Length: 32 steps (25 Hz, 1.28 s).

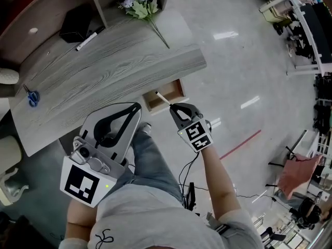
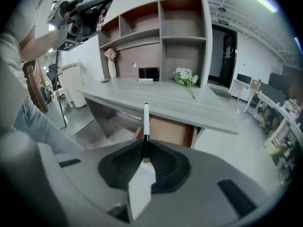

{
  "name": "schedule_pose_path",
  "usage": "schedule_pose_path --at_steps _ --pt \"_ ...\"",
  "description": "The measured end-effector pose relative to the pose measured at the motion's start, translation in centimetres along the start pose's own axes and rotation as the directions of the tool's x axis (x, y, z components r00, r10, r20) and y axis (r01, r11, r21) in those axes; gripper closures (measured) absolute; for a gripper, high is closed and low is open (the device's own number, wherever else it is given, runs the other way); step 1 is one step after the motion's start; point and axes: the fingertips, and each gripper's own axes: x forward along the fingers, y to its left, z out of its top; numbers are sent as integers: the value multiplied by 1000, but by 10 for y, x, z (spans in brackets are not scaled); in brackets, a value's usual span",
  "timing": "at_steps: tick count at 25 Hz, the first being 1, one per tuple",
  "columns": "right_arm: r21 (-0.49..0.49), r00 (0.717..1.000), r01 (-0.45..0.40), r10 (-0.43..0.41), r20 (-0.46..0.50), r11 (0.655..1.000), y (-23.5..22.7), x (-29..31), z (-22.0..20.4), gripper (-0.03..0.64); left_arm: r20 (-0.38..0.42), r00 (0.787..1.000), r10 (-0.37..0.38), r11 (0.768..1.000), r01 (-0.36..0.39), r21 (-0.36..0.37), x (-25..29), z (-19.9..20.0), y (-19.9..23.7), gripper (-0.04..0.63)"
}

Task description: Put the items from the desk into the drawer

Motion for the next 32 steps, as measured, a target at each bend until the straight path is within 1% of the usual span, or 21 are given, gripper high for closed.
schedule_pose_path --at_steps 3,7,13,18,21,24,28,31,32 --pt "-9 999 -26 25 -40 1000 0 12 -14 566 -4 1000 15 1000 -15 1 2 -2 4 586" --pt "-36 995 -36 33 -99 999 -11 32 -26 566 -5 999 36 999 -36 5 5 -2 11 586" --pt "-64 988 -51 41 -147 997 -25 64 -26 566 -13 997 72 997 -72 10 6 -5 20 586" --pt "-94 982 -52 34 -187 994 -28 84 -28 565 -17 995 96 995 -96 12 2 -8 28 586" --pt "-93 982 -41 23 -189 995 -28 90 -28 561 -23 994 104 995 -104 14 -2 -11 30 586" --pt "-82 982 -34 18 -189 996 -27 90 -29 540 -24 994 104 994 -104 15 -5 -11 29 586" --pt "-73 984 -23 10 -176 997 -24 84 -25 540 -11 995 97 995 -97 19 -10 -7 27 586" --pt "-66 989 1 -11 -148 998 -24 74 -17 567 -3 996 86 996 -86 27 -13 -2 24 586" --pt "-62 990 9 -18 -136 998 -24 70 -13 591 0 997 82 996 -82 28 -15 -1 23 586"
